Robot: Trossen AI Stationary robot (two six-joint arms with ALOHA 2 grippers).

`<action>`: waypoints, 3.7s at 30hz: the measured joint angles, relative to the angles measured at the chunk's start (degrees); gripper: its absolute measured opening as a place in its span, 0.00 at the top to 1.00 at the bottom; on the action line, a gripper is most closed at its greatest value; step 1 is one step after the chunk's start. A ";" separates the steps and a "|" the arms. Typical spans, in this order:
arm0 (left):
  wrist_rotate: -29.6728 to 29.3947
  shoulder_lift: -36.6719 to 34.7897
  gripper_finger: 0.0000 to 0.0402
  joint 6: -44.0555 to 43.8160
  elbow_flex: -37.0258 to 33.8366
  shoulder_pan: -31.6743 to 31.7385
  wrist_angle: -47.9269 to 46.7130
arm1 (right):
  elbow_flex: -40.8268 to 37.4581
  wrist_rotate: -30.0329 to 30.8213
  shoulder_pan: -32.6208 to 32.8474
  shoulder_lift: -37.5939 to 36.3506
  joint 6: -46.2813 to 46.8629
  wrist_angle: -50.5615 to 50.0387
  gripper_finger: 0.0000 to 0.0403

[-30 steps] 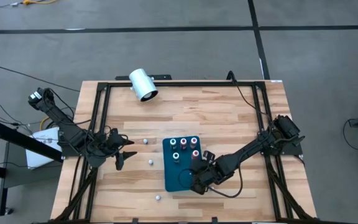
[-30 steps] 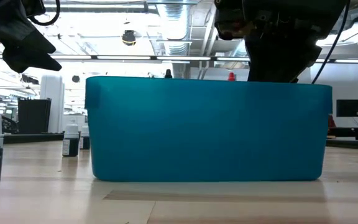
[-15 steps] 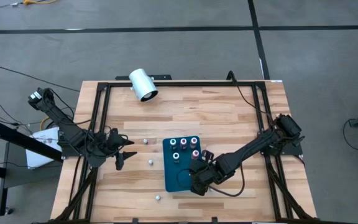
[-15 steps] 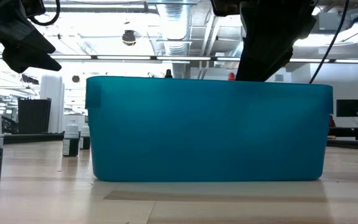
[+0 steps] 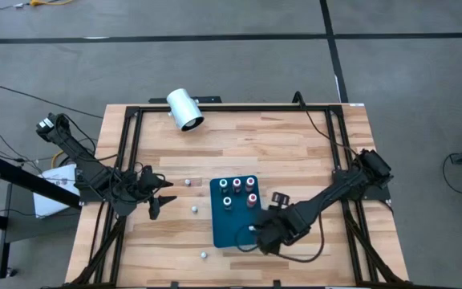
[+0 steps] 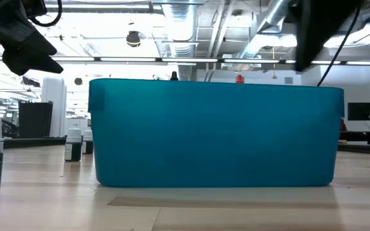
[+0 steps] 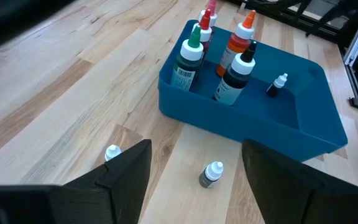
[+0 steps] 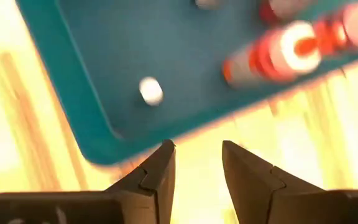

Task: Pick & Place food coloring
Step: Put the small purple food coloring bottle into the blue container

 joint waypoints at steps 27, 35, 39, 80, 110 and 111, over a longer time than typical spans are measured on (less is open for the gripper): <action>0.46 0.00 0.40 -1.27 0.00 0.00 0.77 | -0.34 3.83 7.05 -11.58 22.92 -19.54 0.70; 0.36 0.00 0.40 -0.97 0.00 0.00 4.75 | -12.92 8.02 7.37 -25.39 23.96 -12.74 0.70; -1.76 0.01 0.40 1.15 0.01 0.35 8.15 | -20.37 9.61 7.36 -31.78 22.63 -7.87 0.70; 15.05 8.28 0.40 -1.22 0.04 23.26 10.85 | -51.88 2.00 -15.71 -70.93 -20.73 29.96 0.81; 27.00 11.43 0.40 -7.01 7.47 33.22 -8.94 | -70.62 -1.18 -21.64 -75.73 -24.11 57.58 0.81; 27.39 12.24 0.40 -7.52 7.71 33.58 -8.99 | -70.62 -1.11 -21.64 -75.71 -24.11 57.55 0.81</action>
